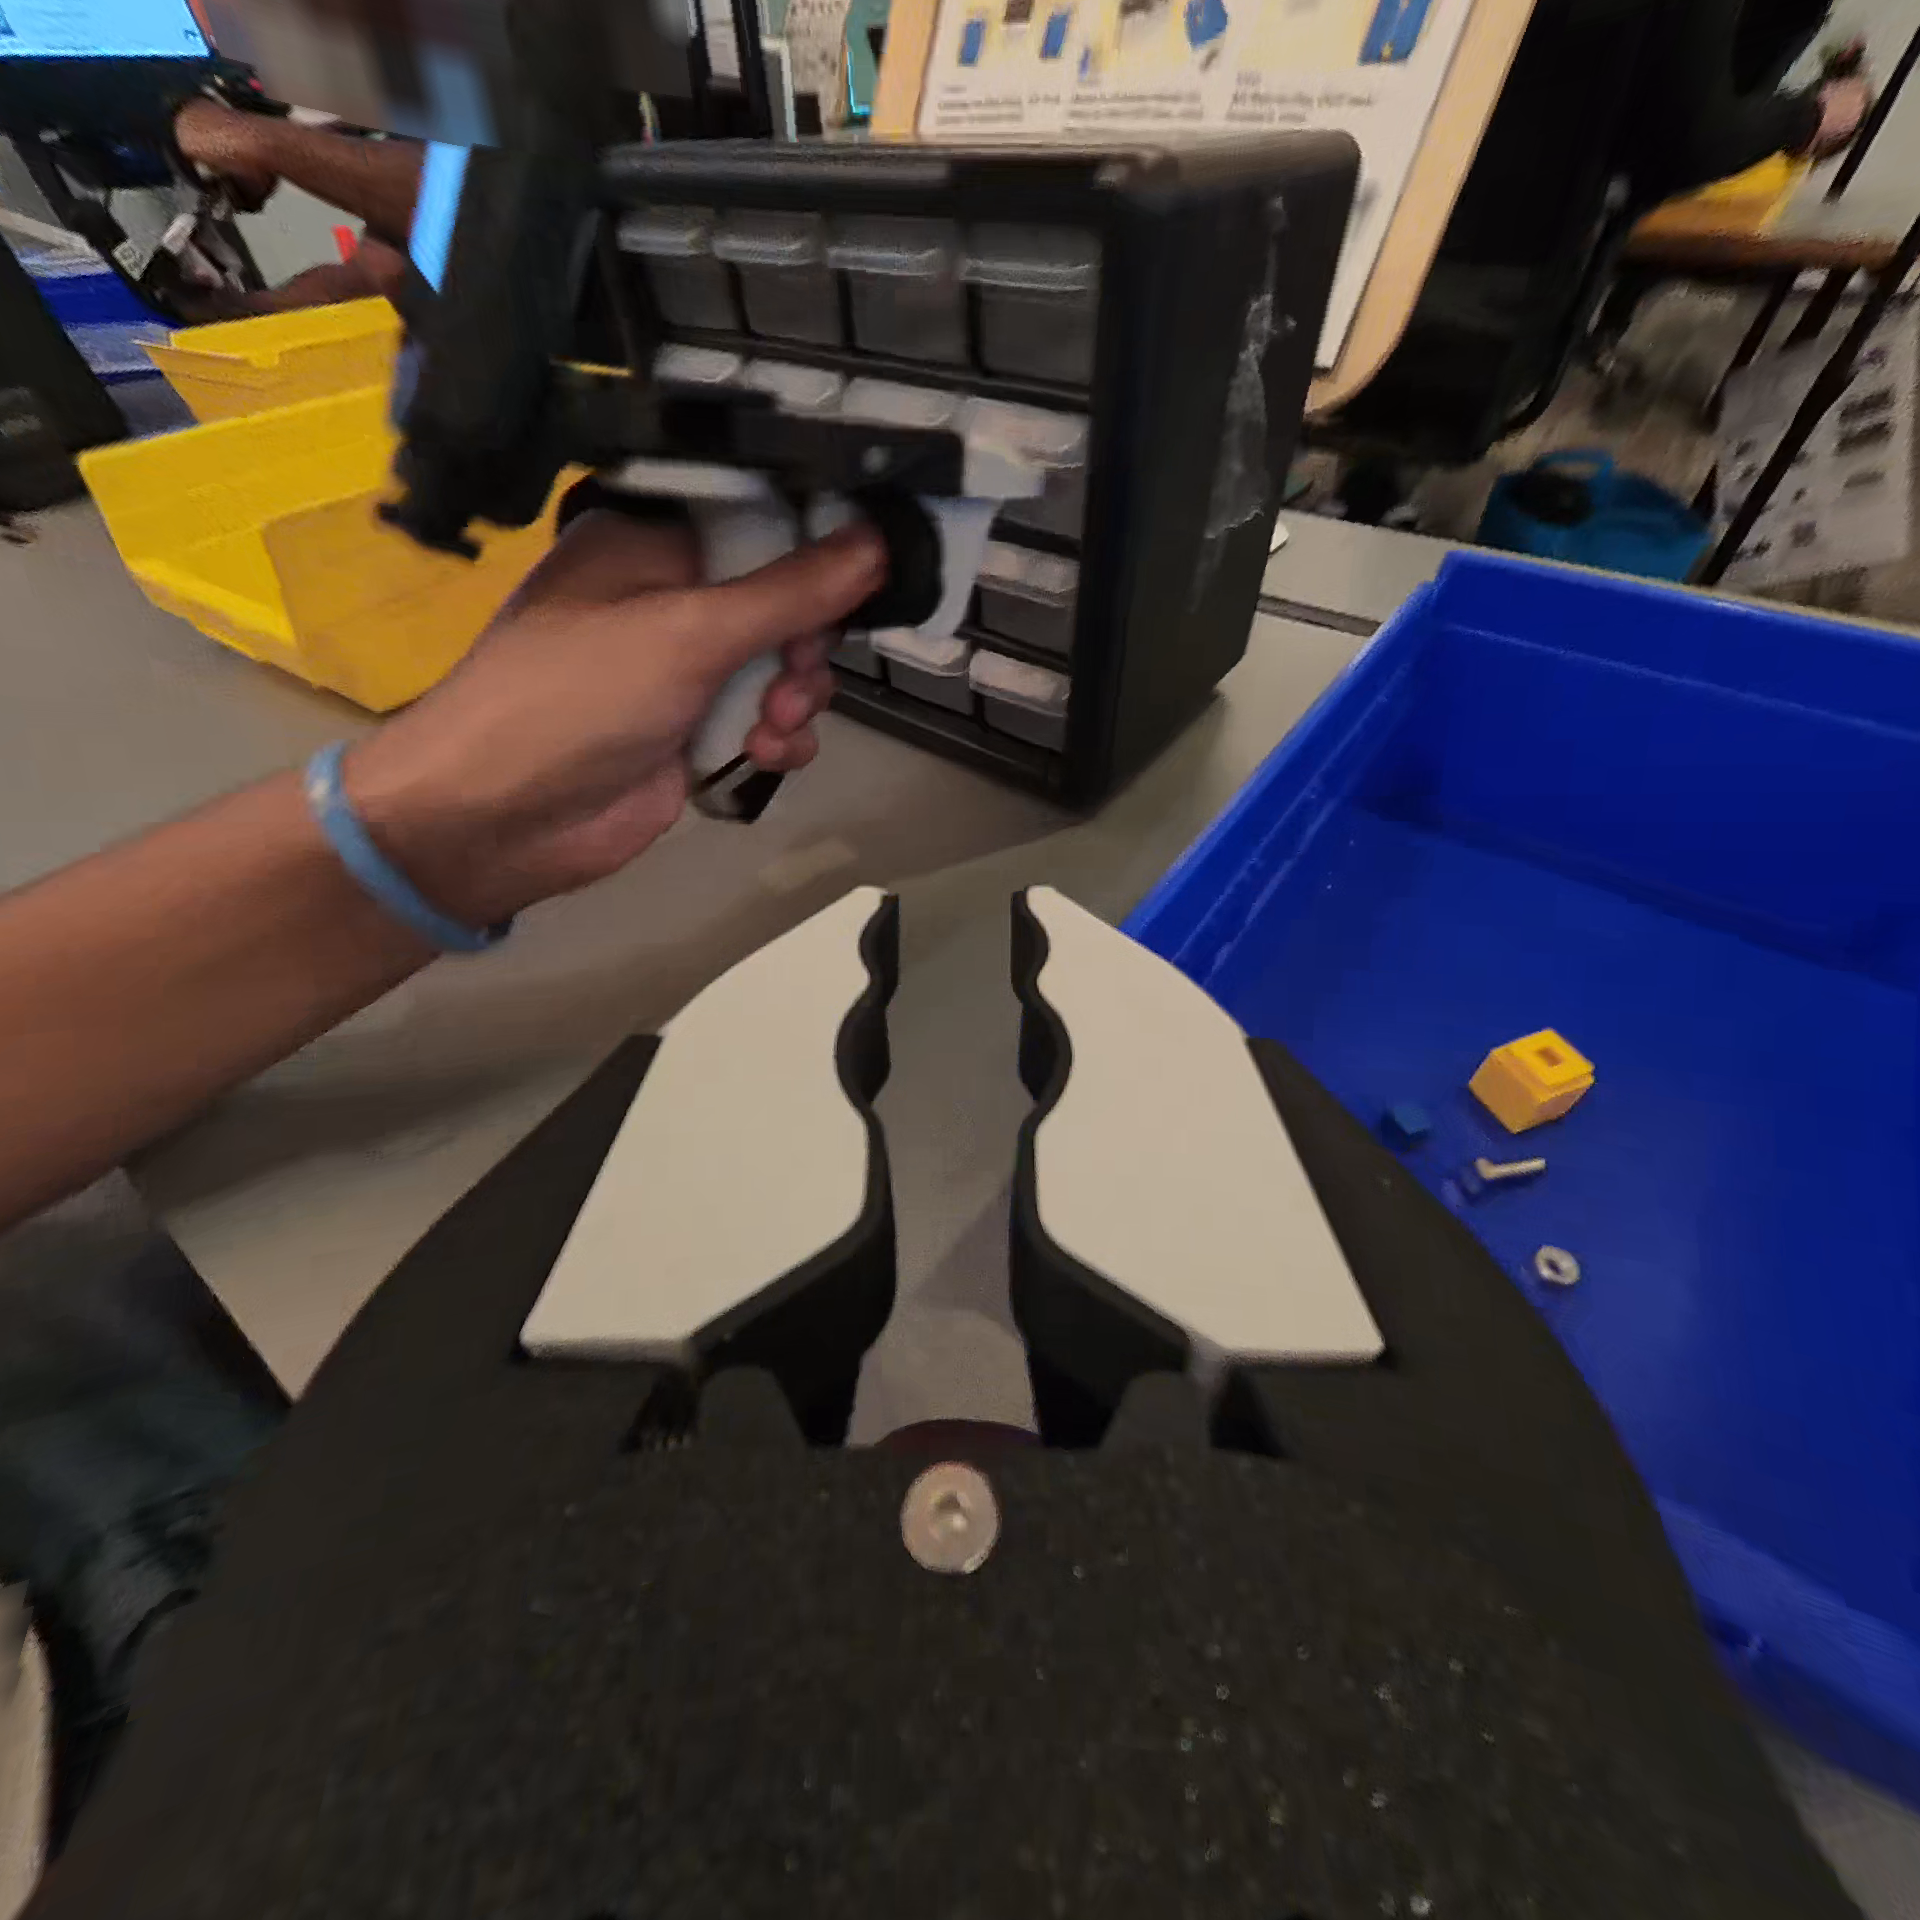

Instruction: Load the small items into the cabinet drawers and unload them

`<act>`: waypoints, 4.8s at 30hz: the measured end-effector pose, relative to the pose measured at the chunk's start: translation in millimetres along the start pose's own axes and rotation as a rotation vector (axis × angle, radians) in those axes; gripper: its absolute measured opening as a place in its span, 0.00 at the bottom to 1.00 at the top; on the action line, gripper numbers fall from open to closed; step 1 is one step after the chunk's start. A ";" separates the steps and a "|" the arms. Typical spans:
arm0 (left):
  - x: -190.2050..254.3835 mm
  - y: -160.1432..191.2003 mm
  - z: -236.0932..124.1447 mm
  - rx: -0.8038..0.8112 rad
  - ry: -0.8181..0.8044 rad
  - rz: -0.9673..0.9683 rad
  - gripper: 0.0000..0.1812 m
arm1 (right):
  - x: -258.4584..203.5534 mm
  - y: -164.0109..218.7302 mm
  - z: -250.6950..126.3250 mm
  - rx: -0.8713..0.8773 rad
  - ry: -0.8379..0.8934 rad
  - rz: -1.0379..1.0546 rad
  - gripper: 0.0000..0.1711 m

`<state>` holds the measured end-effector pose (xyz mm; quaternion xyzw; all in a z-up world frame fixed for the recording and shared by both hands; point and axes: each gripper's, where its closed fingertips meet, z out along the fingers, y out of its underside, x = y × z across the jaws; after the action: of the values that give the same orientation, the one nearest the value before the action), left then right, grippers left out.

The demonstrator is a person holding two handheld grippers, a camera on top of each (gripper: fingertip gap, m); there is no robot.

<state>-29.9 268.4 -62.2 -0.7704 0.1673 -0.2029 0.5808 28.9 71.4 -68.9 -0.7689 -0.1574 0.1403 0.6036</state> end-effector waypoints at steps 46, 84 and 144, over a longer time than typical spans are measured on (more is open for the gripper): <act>13.2 47.4 -57.9 0.004 -0.036 0.346 0.30 | -32.6 33.1 -26.6 0.042 -0.079 0.023 0.11; 13.2 83.5 -60.0 -0.105 0.016 0.062 0.37 | -17.3 1.5 165.5 -1.131 -0.479 -0.653 0.15; 14.4 46.3 -13.8 -0.078 0.093 0.025 0.12 | 110.2 -8.7 0.9 -0.209 0.399 0.044 0.20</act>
<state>-25.5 237.4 -101.7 -0.7800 0.2116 -0.2247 0.5444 128.2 119.4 -63.5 -0.8430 -0.0318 -0.0187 0.5366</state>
